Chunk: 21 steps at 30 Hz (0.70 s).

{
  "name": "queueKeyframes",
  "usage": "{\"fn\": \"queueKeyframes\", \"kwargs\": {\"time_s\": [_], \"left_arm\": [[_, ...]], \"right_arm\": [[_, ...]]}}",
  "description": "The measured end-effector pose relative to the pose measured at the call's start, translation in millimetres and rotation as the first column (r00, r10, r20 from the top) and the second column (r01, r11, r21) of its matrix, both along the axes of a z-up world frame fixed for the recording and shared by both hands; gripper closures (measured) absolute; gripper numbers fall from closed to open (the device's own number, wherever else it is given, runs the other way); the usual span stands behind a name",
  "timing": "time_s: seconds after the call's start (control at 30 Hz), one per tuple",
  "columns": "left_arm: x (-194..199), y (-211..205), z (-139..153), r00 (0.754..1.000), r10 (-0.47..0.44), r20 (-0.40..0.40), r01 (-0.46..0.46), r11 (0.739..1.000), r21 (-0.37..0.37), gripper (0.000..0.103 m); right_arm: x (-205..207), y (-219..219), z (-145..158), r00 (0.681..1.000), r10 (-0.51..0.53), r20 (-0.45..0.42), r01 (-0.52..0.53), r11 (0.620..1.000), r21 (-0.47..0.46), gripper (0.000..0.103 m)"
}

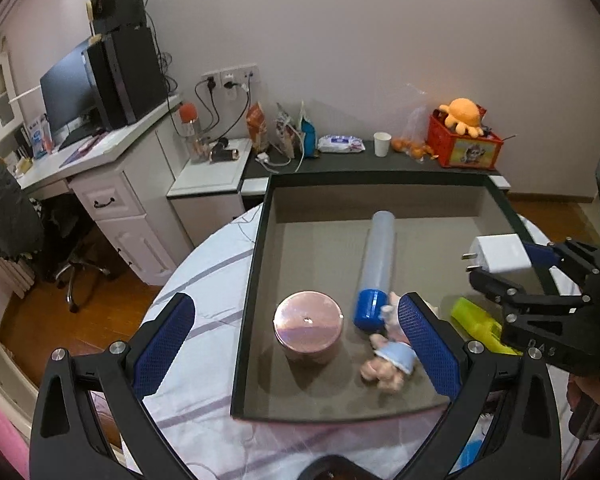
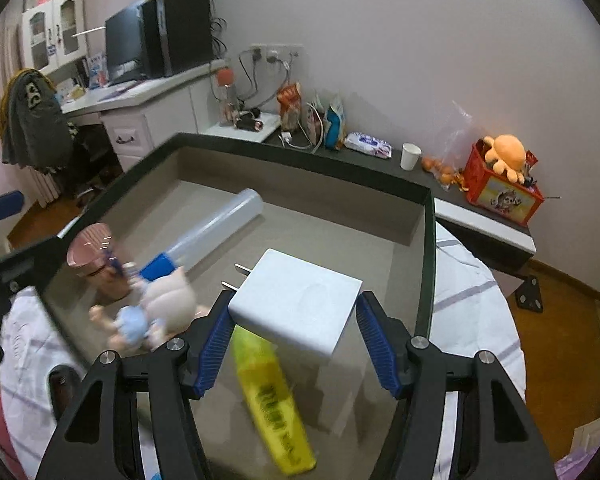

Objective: Organize rigid objects
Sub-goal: 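Carry the white charger plug into the pink box and open the right gripper, then reach the left gripper to the black remote-like case and close on it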

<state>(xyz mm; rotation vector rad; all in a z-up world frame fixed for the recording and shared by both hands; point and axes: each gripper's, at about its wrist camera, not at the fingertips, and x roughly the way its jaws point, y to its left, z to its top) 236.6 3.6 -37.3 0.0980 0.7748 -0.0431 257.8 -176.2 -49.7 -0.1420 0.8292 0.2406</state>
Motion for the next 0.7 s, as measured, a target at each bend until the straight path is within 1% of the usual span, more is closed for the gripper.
{"fn": "queueKeyframes", "kwargs": {"time_s": [0.17,0.2,0.23,0.3,0.33,0.37,0.53,0.7], "left_arm": [[3.7,0.4,-8.3,1.000,-0.003,-0.016,0.003,1.000,-0.011,0.000],[2.8,0.0,-8.6,1.000,-0.003,-0.017,0.003,1.000,-0.011,0.000],[0.8,-0.2,-8.5,1.000,-0.004,-0.017,0.004,1.000,-0.012,0.000],[-1.2,-0.1,-7.8,1.000,-0.006,-0.018,0.005,1.000,-0.016,0.000],[-4.8,-1.0,-6.2,1.000,-0.006,-0.015,0.005,1.000,-0.017,0.000],[-9.0,-1.1,-4.5,1.000,-0.007,-0.009,0.006,1.000,-0.017,0.000],[-40.5,0.2,6.0,1.000,0.000,0.016,0.000,1.000,-0.030,0.000],[-79.3,1.2,10.7,1.000,0.012,0.025,-0.011,0.999,-0.035,0.000]], "right_arm": [[10.9,-5.9,-7.8,0.999,-0.038,-0.016,0.038,0.999,-0.011,0.039],[11.0,-6.7,-8.1,0.999,-0.041,-0.020,0.040,0.999,-0.006,0.039],[8.2,-8.0,-6.2,0.999,-0.037,-0.008,0.037,0.999,0.009,0.039],[4.4,-6.9,-2.0,0.999,-0.040,0.008,0.040,0.999,0.003,0.032],[-0.5,-6.1,2.0,0.999,-0.046,0.027,0.046,0.999,-0.007,0.027],[-3.9,-5.1,5.1,0.998,-0.045,0.040,0.046,0.999,-0.011,0.025],[-31.5,-2.5,24.8,0.995,-0.038,0.091,0.037,0.999,0.011,0.025],[-75.1,-2.3,39.0,0.991,-0.035,0.128,0.034,0.999,0.013,0.025]]}}
